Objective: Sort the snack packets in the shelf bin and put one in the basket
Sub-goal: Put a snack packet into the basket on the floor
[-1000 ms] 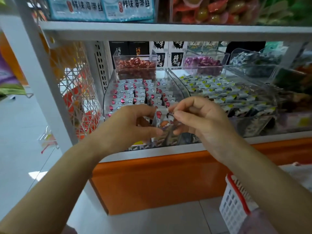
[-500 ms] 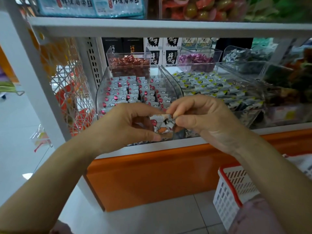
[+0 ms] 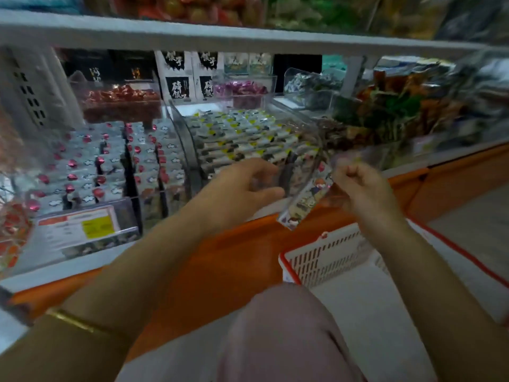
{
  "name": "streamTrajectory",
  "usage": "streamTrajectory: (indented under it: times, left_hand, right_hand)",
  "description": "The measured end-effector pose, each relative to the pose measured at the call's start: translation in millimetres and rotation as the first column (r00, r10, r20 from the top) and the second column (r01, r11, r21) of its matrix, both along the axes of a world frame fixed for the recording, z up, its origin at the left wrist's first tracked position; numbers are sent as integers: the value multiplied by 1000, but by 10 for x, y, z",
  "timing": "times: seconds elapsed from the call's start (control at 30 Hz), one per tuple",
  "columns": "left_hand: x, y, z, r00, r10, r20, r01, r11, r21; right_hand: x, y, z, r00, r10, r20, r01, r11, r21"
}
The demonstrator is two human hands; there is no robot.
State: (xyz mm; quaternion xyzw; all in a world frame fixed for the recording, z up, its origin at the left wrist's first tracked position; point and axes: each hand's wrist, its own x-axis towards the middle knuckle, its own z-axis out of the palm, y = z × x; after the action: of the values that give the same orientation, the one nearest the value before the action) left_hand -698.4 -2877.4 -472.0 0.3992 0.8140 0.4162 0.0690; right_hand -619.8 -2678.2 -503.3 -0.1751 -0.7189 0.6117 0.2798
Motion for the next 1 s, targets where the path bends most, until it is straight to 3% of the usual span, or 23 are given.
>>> streamTrajectory:
  times: [0.13, 0.2, 0.3, 0.37, 0.43, 0.5, 0.57, 0.6, 0.73, 0.8, 0.9, 1.0]
  left_hand:
    - [101, 511, -229, 992, -120, 48, 124, 987, -104]
    - [153, 742, -368, 982, -169, 85, 180, 972, -152]
    - [192, 1017, -558, 972, -222, 71, 233, 936, -264]
    - [184, 1121, -650, 964, -261, 52, 264, 915, -305]
    - [151, 1152, -726, 965, -257, 46, 259, 915, -310]
    - [119, 1140, -779, 971, -235, 47, 238, 923, -304]
    - [93, 1122, -817, 971, -226, 82, 240, 928, -285]
    - [90, 1115, -827, 969, -221, 112, 244, 930, -274]
    - [104, 1117, -821, 966, -219, 136, 249, 932, -265]
    - [141, 1113, -772, 966, -217, 138, 246, 936, -250]
    - [187, 1050, -592, 974, -195, 113, 216, 951, -221]
    - [199, 873, -364, 985, -133, 109, 149, 978, -149]
  right_hand:
    - [343, 540, -914, 940, -288, 184, 294, 956, -8]
    - [442, 642, -1375, 890, -340, 303, 367, 930, -34]
    - [447, 718, -1993, 823, -358, 442, 483, 850, -210]
    - [449, 759, -2312, 756, -258, 602, 450, 873, -191]
    - [489, 830, -2641, 614, -219, 759, 402, 913, -61]
    - [521, 859, -2842, 587, -180, 789, 385, 920, -76]
    - [542, 825, -2928, 473, -222, 853, 362, 931, 41]
    - [582, 815, -2979, 460, -235, 856, 286, 952, 108]
    - [635, 825, -3040, 356, -182, 917, 213, 971, 110]
    - [640, 864, -2978, 369, -175, 913, 232, 968, 92]
    - [534, 848, -2576, 586, -135, 799, 408, 901, -146]
    - [257, 785, -2003, 757, -97, 646, 355, 892, -282]
